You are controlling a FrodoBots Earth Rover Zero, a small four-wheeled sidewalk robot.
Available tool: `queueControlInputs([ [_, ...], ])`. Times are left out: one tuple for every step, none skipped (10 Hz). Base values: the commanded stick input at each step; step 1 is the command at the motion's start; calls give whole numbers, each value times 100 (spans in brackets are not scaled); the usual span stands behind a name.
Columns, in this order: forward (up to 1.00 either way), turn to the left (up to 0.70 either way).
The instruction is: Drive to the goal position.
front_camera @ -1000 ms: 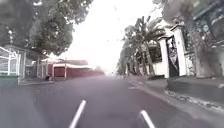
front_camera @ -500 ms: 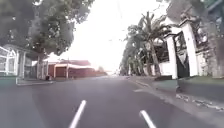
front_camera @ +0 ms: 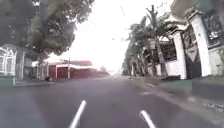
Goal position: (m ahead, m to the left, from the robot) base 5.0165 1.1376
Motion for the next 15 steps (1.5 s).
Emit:
queueControlInputs([
  [100, 0],
  [100, 0],
  [100, 0],
  [100, 0],
  [100, 0],
  [100, 0],
  [100, 0],
  [100, 0],
  [100, 0],
  [100, 0],
  [100, 0],
  [100, 0],
  [100, 0],
  [100, 0],
  [100, 0],
])
